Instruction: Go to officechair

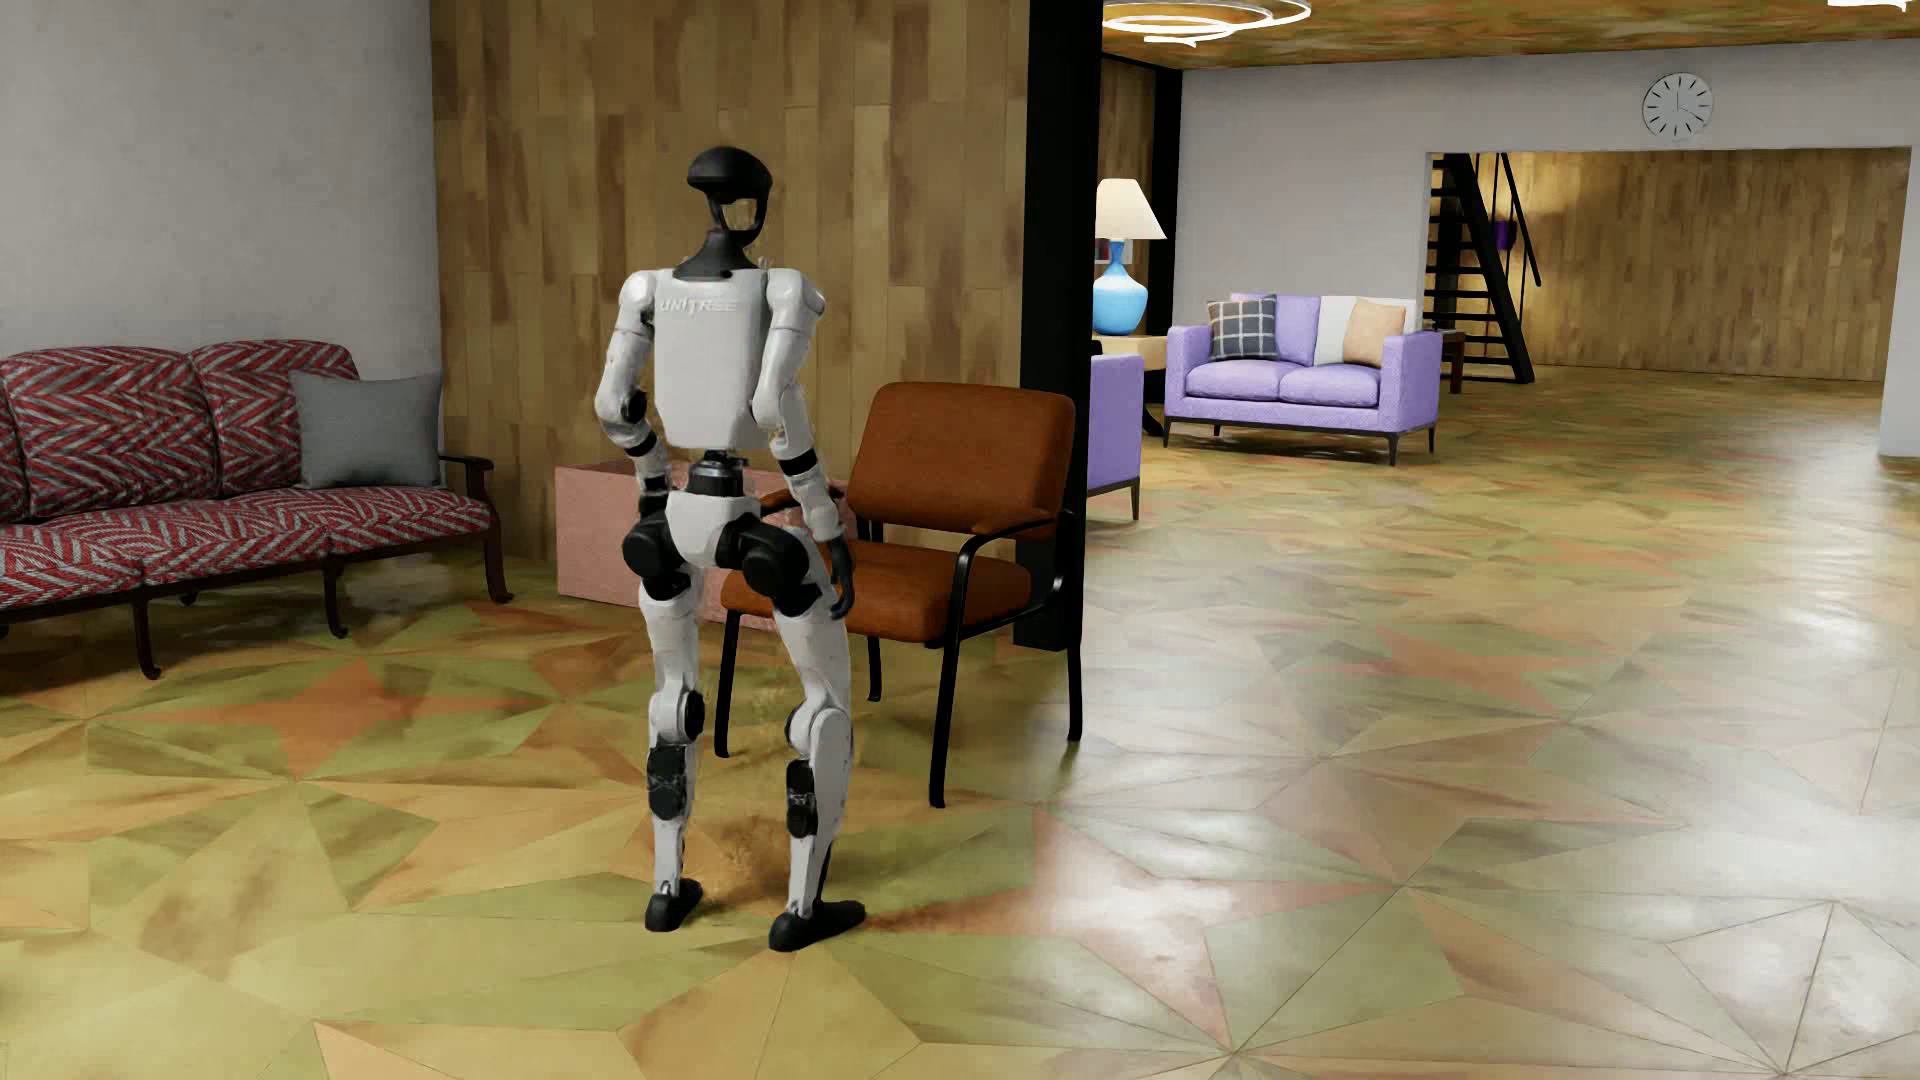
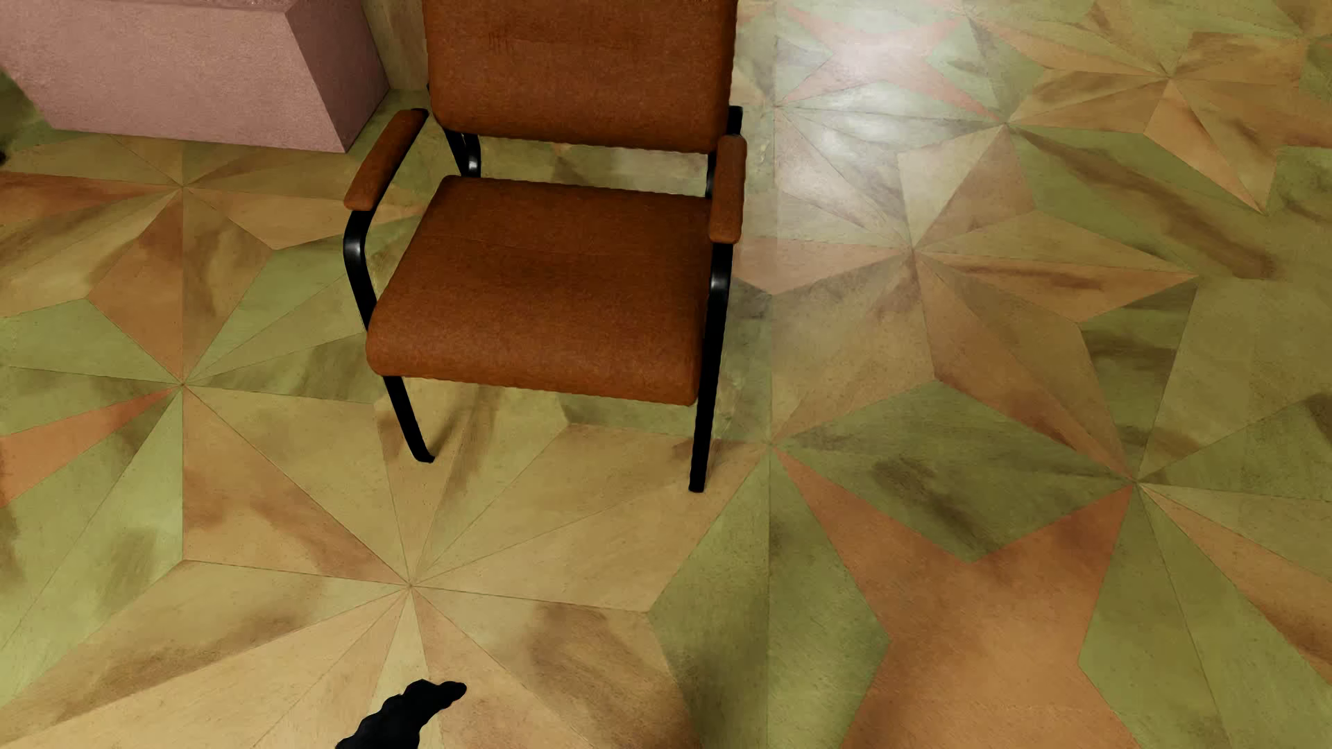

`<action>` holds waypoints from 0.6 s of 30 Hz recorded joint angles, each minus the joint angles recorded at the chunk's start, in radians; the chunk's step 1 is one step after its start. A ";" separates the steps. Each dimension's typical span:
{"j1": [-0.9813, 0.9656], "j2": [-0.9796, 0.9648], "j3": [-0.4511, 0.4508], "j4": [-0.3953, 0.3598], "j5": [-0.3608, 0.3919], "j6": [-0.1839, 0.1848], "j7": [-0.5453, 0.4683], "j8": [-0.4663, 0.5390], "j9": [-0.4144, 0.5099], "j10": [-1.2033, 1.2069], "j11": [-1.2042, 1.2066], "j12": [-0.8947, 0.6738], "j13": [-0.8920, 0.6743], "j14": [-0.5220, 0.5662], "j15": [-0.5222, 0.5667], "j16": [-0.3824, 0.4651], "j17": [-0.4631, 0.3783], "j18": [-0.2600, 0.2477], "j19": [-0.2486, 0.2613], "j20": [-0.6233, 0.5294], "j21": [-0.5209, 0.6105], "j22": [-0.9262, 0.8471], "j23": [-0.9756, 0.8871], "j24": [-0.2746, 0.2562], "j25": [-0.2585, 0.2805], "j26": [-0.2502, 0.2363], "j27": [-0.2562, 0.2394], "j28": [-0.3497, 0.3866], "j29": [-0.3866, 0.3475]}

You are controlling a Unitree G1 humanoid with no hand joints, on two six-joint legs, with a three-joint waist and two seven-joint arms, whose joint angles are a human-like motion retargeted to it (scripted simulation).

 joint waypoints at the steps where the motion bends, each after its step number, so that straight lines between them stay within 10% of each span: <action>1: 0.003 -0.007 0.002 0.005 0.004 0.000 0.014 0.015 0.001 0.007 0.010 -0.003 0.000 -0.007 0.002 -0.007 -0.002 0.003 0.004 -0.024 -0.001 0.010 -0.021 0.016 -0.001 -0.004 -0.005 -0.025 -0.011; 8: 0.021 -0.028 0.011 0.023 0.032 -0.013 0.085 0.089 0.010 0.020 0.025 -0.034 0.010 -0.026 -0.001 -0.070 0.015 0.016 0.008 -0.137 -0.031 0.060 -0.076 0.103 0.036 -0.012 -0.004 -0.098 -0.042; 18: 0.004 -0.022 0.008 0.051 0.066 -0.007 0.108 0.102 0.021 0.022 -0.041 -0.074 0.021 -0.019 0.029 -0.039 0.036 0.020 0.011 -0.179 -0.070 0.087 -0.016 0.077 0.061 0.004 0.022 -0.102 -0.040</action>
